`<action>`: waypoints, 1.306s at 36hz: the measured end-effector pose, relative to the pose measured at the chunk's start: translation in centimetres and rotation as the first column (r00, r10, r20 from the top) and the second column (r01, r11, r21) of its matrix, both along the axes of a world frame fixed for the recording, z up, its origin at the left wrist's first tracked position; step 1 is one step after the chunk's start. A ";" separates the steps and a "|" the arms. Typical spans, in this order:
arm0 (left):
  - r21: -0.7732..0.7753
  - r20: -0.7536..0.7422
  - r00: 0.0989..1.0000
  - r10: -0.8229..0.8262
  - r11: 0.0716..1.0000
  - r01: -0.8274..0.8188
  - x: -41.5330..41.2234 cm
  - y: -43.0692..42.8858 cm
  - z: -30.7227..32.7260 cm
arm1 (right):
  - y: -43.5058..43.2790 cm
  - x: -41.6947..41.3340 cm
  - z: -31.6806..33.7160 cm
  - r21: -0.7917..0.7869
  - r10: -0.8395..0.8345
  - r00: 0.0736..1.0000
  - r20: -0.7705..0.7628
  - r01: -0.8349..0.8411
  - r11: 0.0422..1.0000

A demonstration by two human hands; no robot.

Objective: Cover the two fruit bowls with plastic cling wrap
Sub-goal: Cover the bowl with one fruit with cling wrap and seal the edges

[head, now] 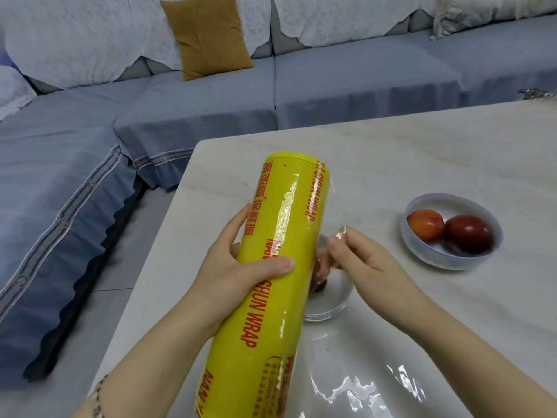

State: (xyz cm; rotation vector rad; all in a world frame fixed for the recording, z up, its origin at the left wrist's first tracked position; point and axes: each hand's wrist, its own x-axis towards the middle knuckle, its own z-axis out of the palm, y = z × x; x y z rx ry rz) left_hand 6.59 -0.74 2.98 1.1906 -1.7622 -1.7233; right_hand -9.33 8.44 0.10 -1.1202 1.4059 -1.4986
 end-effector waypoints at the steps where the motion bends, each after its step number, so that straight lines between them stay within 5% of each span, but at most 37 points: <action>1: -0.006 0.001 1.000 0.005 1.000 -0.005 0.0 -0.1 0.1 | 0.1 0.2 -0.1 0.002 -0.004 1.000 0.024 0.004 1.000; 6: 0.014 -0.002 1.000 0.029 0.999 -0.029 -0.1 -0.4 0.3 | 0.1 0.2 -0.3 0.076 0.142 0.976 0.163 -0.155 0.985; 12: 0.018 -0.005 0.999 0.048 0.999 -0.048 -0.7 -0.5 0.6 | -0.2 -0.1 0.1 0.187 0.247 0.961 0.126 -0.268 0.945; 17: 0.016 0.015 0.996 0.084 0.996 -0.084 -1.2 -1.2 0.8 | -0.3 0.1 -0.4 0.081 0.167 0.985 -0.038 -0.164 0.983; 22: 0.035 0.043 0.992 0.118 0.992 -0.119 -2.1 -1.6 0.9 | -0.6 0.3 -0.8 0.013 0.104 0.990 0.095 -0.106 0.994; 29: 0.080 0.031 0.983 0.179 0.980 -0.181 -3.1 -2.1 0.7 | -1.1 -0.3 -0.2 0.183 0.183 0.956 0.230 -0.228 0.956; 33: 0.069 0.030 0.979 0.204 0.976 -0.205 -3.4 -2.3 0.7 | -1.3 -0.6 0.0 0.264 0.220 0.965 0.139 -0.251 0.932; 38: 0.052 0.027 0.974 0.227 0.972 -0.228 -3.5 -2.9 0.9 | -1.1 0.0 -0.3 0.115 0.132 0.991 0.000 -0.131 0.985; 47: 0.094 -0.001 0.972 0.236 0.968 -0.235 -3.5 -3.8 0.8 | -1.2 0.8 -0.5 0.098 0.040 0.992 0.116 -0.051 0.994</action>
